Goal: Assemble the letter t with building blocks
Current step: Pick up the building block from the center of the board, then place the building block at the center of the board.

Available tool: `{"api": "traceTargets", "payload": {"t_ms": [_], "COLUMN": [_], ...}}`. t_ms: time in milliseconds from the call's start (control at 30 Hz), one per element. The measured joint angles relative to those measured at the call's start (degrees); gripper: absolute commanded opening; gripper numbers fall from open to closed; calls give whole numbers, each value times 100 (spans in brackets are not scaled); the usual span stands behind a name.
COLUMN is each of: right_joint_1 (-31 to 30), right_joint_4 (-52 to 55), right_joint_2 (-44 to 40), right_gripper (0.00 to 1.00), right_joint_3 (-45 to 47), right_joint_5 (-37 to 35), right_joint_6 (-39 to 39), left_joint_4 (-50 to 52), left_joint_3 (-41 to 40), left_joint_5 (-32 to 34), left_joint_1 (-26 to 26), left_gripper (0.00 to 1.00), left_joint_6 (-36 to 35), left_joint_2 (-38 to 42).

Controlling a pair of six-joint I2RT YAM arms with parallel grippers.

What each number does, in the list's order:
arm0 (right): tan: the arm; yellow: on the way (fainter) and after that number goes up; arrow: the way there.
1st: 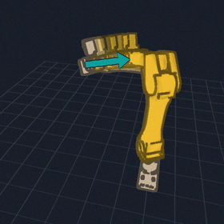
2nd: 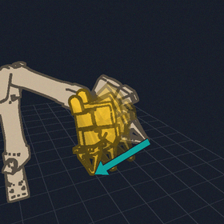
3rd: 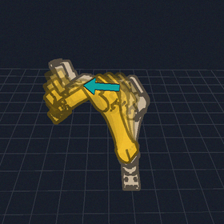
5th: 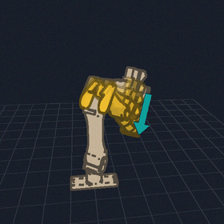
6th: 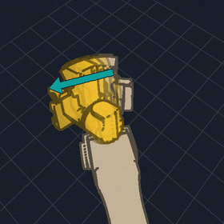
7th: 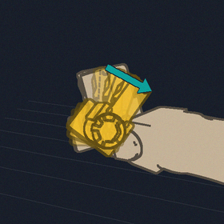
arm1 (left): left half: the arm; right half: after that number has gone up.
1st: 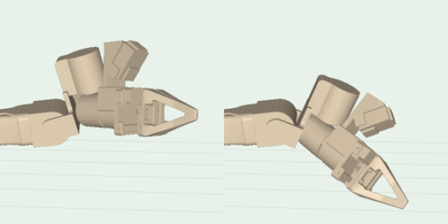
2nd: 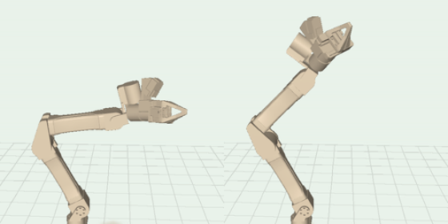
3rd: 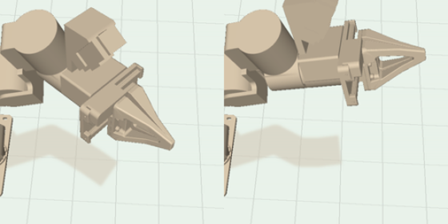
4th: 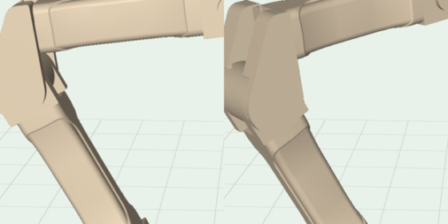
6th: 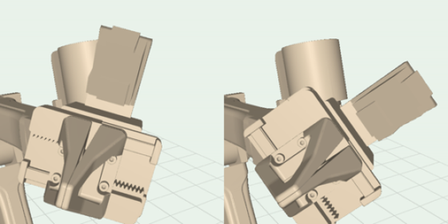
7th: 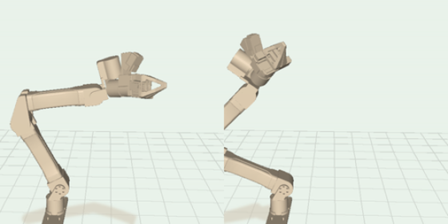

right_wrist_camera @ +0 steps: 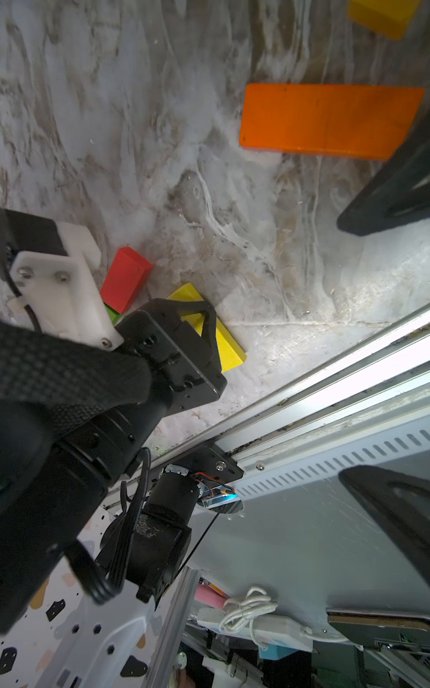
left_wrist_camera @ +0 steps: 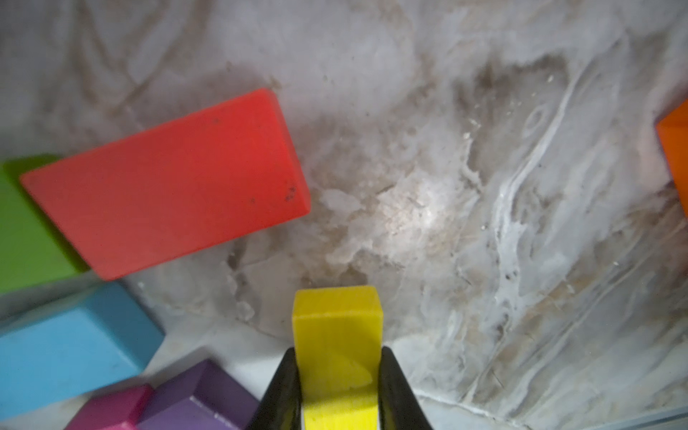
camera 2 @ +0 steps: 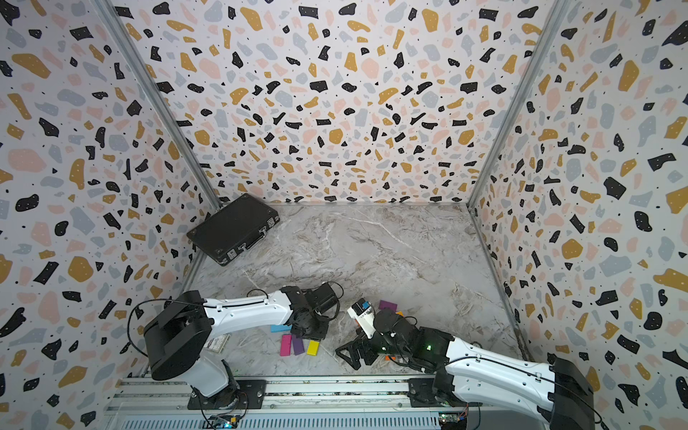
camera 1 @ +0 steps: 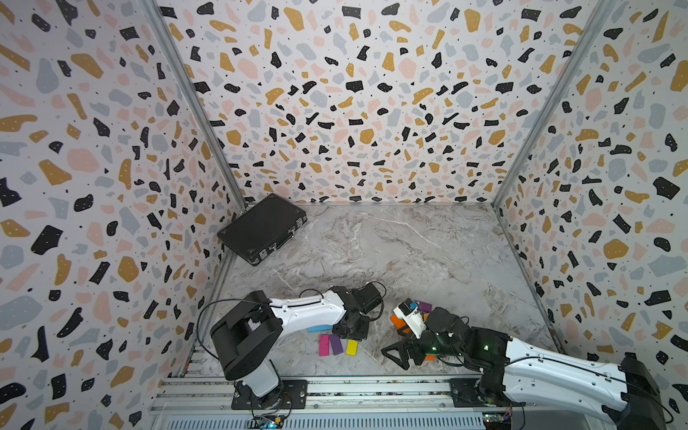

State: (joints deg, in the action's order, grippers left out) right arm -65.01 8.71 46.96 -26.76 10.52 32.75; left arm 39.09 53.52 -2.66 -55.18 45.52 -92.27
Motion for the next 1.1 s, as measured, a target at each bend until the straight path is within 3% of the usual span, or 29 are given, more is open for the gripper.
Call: {"api": "traceTargets", "payload": {"t_ms": [500,600,867,1100], "right_joint_1": [35,232,1506,2406], "right_joint_4": [710,767,868,662], "right_joint_2": [269,417,1019,2144], "right_gripper": [99,99,99,99], "right_joint_3": [-940,-1147,-1711,-2435], "right_joint_5": [-389,-348,149,861], "right_joint_6": [-476,-586,-881,-1226], "left_joint_4": [951,1058,1331,1427], "left_joint_3": [1104,1290,1919,2883], "left_joint_5": [68,83,31,-188], "left_joint_1": [146,455,1576,2459], "left_gripper": [0,0,0,0], "left_joint_6": [-505,-695,-1346,-1930], "left_joint_2": [444,444,192,-745]}}
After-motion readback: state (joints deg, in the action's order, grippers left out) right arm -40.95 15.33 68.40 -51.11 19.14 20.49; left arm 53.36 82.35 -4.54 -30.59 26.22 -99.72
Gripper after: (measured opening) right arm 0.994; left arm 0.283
